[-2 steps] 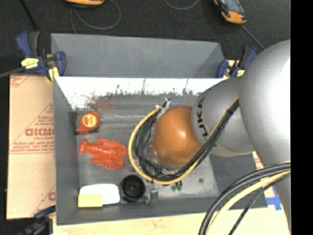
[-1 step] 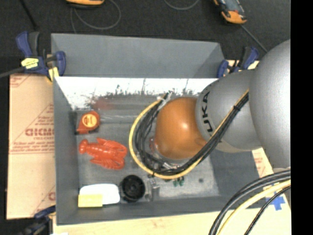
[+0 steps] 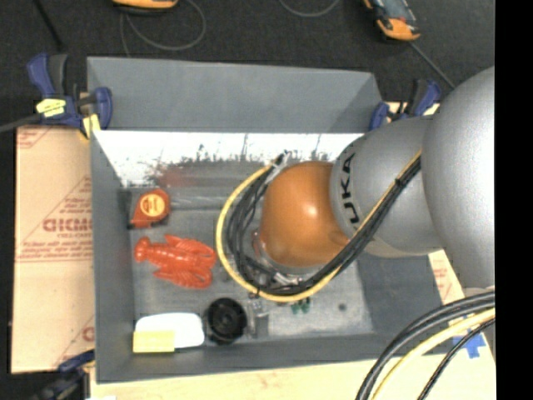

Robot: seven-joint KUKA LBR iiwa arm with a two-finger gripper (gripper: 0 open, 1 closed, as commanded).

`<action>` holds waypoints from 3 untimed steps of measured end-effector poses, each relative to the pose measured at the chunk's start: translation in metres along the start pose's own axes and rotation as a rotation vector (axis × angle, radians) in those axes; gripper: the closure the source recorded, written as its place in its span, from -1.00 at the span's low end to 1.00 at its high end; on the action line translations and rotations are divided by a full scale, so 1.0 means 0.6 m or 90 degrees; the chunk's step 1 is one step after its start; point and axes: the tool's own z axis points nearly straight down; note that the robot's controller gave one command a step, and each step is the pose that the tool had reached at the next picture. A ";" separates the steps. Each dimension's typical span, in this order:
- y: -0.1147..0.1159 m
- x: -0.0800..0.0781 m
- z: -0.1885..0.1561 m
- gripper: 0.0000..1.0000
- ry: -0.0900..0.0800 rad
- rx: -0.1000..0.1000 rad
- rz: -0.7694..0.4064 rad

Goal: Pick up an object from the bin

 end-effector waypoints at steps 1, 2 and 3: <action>0.001 0.019 0.048 -1.00 0.004 0.000 0.031; 0.002 0.022 0.076 1.00 0.000 0.000 0.029; 0.004 0.021 0.059 1.00 -0.001 0.000 0.022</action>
Offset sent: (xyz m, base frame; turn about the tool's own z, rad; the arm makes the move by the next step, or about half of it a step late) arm -0.0139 0.0006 -0.0353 0.0297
